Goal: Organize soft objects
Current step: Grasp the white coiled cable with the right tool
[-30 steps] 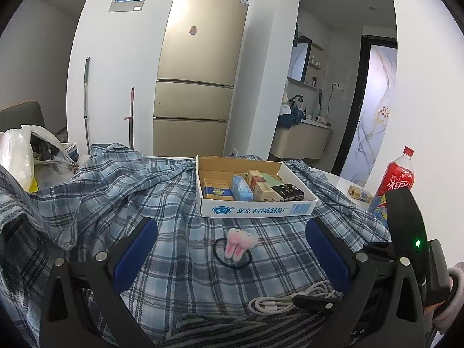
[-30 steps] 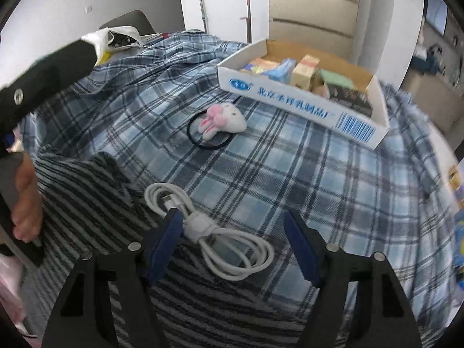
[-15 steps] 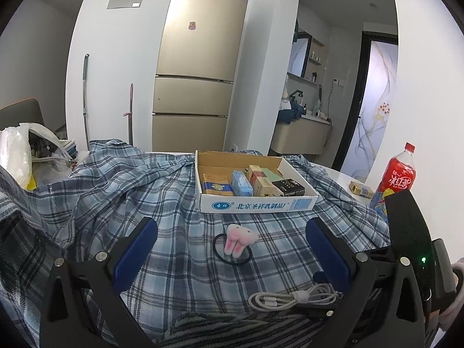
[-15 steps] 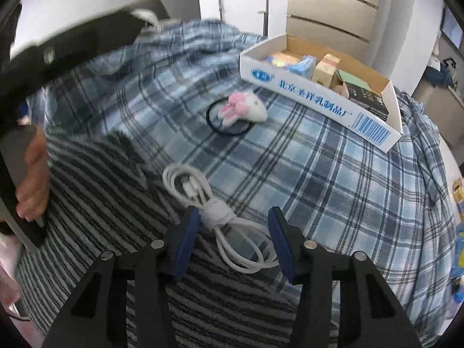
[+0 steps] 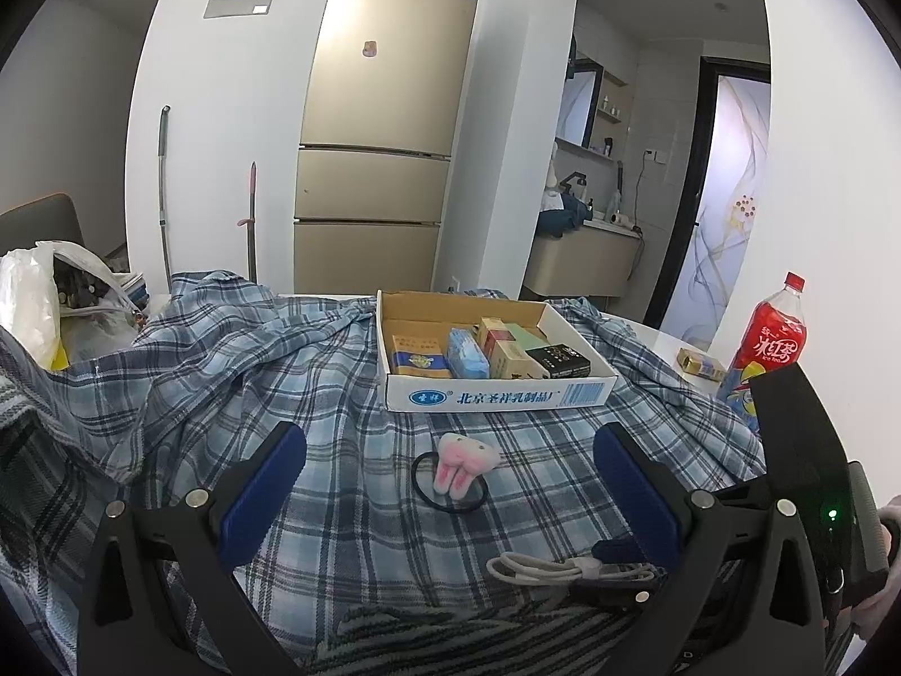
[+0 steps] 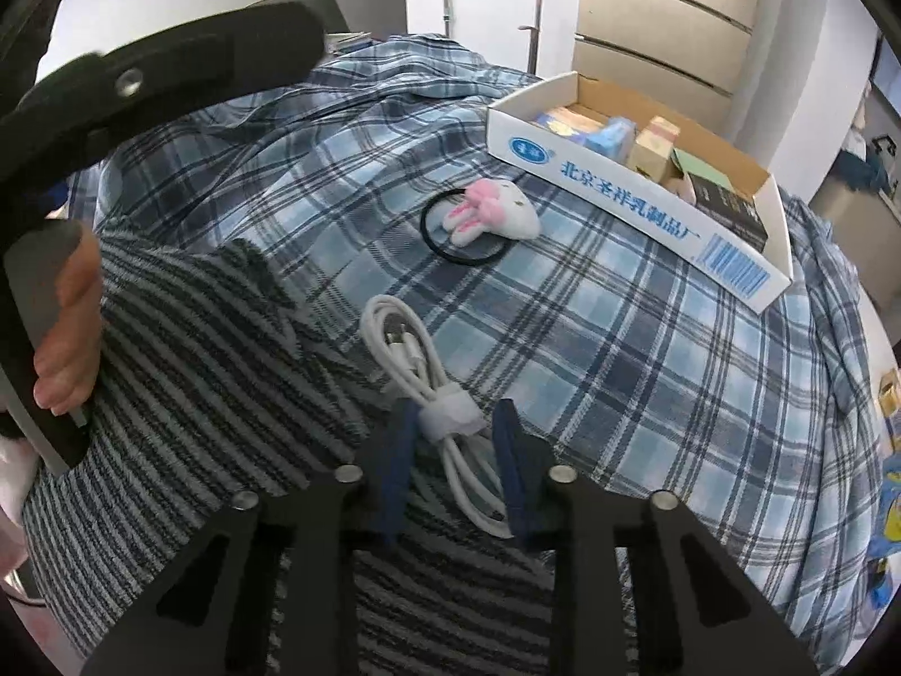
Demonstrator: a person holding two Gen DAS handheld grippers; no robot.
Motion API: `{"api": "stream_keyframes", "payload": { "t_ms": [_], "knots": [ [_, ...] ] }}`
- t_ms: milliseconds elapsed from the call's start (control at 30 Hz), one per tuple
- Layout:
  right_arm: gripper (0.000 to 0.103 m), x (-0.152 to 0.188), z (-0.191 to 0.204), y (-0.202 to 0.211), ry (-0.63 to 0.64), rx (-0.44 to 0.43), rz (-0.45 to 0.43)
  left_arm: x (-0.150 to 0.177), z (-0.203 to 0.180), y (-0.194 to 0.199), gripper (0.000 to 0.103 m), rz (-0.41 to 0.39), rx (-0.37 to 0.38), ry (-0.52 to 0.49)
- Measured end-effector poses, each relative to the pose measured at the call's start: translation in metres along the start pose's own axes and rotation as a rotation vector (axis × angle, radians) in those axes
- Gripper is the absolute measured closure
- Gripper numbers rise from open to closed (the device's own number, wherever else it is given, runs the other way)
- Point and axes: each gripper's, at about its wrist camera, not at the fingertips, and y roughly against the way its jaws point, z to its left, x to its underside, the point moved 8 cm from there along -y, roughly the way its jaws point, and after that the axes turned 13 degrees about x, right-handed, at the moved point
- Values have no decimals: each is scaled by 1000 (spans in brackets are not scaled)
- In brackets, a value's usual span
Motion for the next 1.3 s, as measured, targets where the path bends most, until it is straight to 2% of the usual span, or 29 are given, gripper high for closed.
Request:
{"api": "stream_keyframes", "payload": {
  "t_ms": [300,400,500,600,700,767,867,900,933,967,1000,1067,1100,1133,1200,1267,1300],
  "knots": [
    [81,-5,-19,15,-113,17,-37,0,-1,1,0,-1,-3,0],
    [81,-10,-35,23,-172,60,-61,0,0,0,0,-1,-3,1],
    [80,-13,-57,22,-231,138,-71,0,0,0,0,1,-4,4],
    [80,-5,-78,3,-272,220,22,1,1,0,0,5,-4,7],
    [80,2,-83,-11,-303,183,79,1,1,0,0,5,-5,7],
    [80,3,-82,-13,-290,183,81,1,1,-1,0,8,-4,8],
    [76,1,-76,-15,-232,200,95,2,1,-1,0,14,-3,8],
    [69,0,-74,-17,-213,195,104,2,1,-2,0,15,-2,6],
    [54,-2,-72,-19,-194,178,116,2,1,-2,0,16,-3,8],
    [49,-3,-70,-22,-182,159,117,2,2,-2,0,16,-3,9],
    [48,-6,-69,-24,-173,150,114,2,2,-3,0,18,-2,11],
    [54,-11,-72,-27,-158,168,119,3,2,-4,0,23,-2,14],
    [67,-15,-70,-29,-155,156,115,3,2,-4,0,24,-2,16],
    [73,-17,-67,-31,-148,129,122,3,3,-4,0,25,-1,18],
    [76,-18,-65,-31,-138,131,119,4,3,-6,0,32,-3,18],
    [83,-20,-66,-28,-139,133,104,7,0,-10,0,53,5,6],
    [92,-21,-67,-26,-151,123,94,8,-1,-11,0,59,8,1]
  ]
}}
